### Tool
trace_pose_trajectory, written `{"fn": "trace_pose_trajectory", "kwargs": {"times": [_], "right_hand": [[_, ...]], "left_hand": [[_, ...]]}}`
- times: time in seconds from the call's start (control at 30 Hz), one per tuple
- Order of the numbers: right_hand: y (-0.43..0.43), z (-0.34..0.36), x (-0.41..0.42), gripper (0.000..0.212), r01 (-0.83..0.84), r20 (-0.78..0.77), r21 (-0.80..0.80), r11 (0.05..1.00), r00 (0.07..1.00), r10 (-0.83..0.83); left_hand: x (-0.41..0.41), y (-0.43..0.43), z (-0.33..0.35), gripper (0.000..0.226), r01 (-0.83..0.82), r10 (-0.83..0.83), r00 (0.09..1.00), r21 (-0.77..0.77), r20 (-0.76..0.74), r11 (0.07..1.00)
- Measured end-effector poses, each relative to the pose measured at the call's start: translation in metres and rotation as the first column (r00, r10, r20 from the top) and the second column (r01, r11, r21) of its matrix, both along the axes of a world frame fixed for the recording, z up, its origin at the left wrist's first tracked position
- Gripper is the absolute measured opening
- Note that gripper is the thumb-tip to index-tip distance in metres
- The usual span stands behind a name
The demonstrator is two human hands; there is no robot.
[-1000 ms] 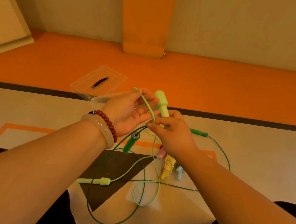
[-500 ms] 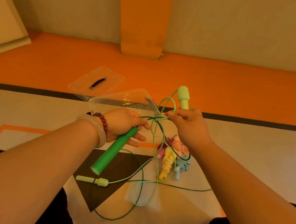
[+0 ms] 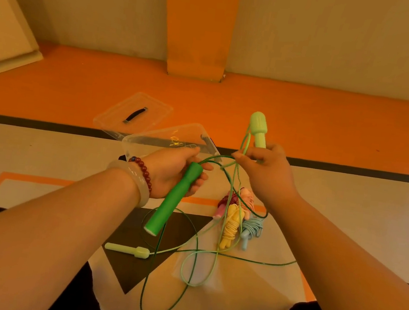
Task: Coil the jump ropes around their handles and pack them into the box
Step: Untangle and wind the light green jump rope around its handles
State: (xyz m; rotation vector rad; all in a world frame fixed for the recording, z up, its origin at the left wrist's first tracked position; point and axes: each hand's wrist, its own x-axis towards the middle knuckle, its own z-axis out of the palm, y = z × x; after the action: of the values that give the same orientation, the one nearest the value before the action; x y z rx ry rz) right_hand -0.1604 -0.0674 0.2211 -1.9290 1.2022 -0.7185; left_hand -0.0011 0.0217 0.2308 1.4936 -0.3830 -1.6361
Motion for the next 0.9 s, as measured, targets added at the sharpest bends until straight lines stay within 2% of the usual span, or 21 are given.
{"fn": "trace_pose_trajectory", "kwargs": {"times": [0.1,0.17,0.2,0.27,0.33,0.43,0.5,0.57,0.6,0.67,0.73,0.77,0.83,0.9], "right_hand": [[0.002,-0.002,0.001,0.019,-0.061,0.073,0.072,0.996,0.996,0.055],[0.003,-0.002,0.002,0.022,-0.089,0.137,0.108,0.99,0.988,0.074],[0.004,-0.002,0.002,0.022,-0.11,0.161,0.123,0.986,0.983,0.089],[0.007,-0.001,0.003,0.02,-0.164,0.202,0.14,0.977,0.97,0.134],[0.01,0.0,0.005,0.017,-0.206,0.242,0.139,0.969,0.956,0.168],[0.012,0.002,0.006,0.015,-0.208,0.212,0.12,0.971,0.961,0.18],[0.011,0.003,0.005,0.018,-0.182,0.185,0.127,0.975,0.97,0.157],[0.008,0.005,0.003,0.024,-0.165,0.135,0.146,0.975,0.98,0.146],[0.007,0.005,0.001,0.024,-0.165,0.094,0.167,0.972,0.984,0.151],[0.002,0.002,-0.001,0.024,-0.127,-0.077,0.175,0.976,0.987,0.142],[-0.002,0.0,-0.003,0.04,-0.057,-0.205,0.046,0.997,0.977,0.065],[-0.001,0.0,-0.003,0.042,-0.022,-0.188,-0.056,0.998,0.982,0.011],[0.005,0.001,-0.002,0.035,0.012,-0.052,-0.227,0.974,0.998,-0.024],[0.014,-0.001,0.0,0.042,-0.007,-0.009,-0.344,0.939,1.0,0.004]], "left_hand": [[-0.006,0.001,-0.004,0.025,0.0,0.004,0.995,-0.038,0.099,0.999],[-0.009,0.001,-0.008,0.031,0.058,-0.029,0.959,-0.094,0.282,0.994],[-0.009,0.001,-0.01,0.037,0.136,-0.063,0.898,-0.141,0.435,0.981],[-0.008,0.002,-0.014,0.045,0.355,-0.125,0.707,-0.196,0.696,0.914],[-0.009,0.001,-0.021,0.044,0.482,-0.159,0.584,-0.182,0.796,0.857],[-0.009,0.001,-0.025,0.019,0.448,-0.077,0.522,-0.196,0.849,0.873],[-0.007,0.001,-0.022,0.014,0.408,-0.026,0.545,-0.238,0.838,0.881],[-0.005,0.001,-0.018,0.016,0.399,-0.045,0.57,-0.228,0.82,0.888],[-0.005,0.001,-0.016,0.018,0.372,-0.055,0.62,-0.232,0.783,0.899],[-0.005,0.0,-0.014,0.021,0.262,-0.045,0.786,-0.266,0.617,0.928],[-0.006,-0.001,-0.01,0.02,0.132,-0.007,0.905,-0.266,0.424,0.955],[-0.006,-0.001,-0.008,0.018,0.055,0.035,0.943,-0.259,0.33,0.964],[-0.006,-0.001,-0.006,0.014,-0.083,0.131,0.974,-0.244,0.187,0.966],[-0.009,-0.002,-0.007,0.011,-0.155,0.19,0.973,-0.231,0.134,0.96]]}}
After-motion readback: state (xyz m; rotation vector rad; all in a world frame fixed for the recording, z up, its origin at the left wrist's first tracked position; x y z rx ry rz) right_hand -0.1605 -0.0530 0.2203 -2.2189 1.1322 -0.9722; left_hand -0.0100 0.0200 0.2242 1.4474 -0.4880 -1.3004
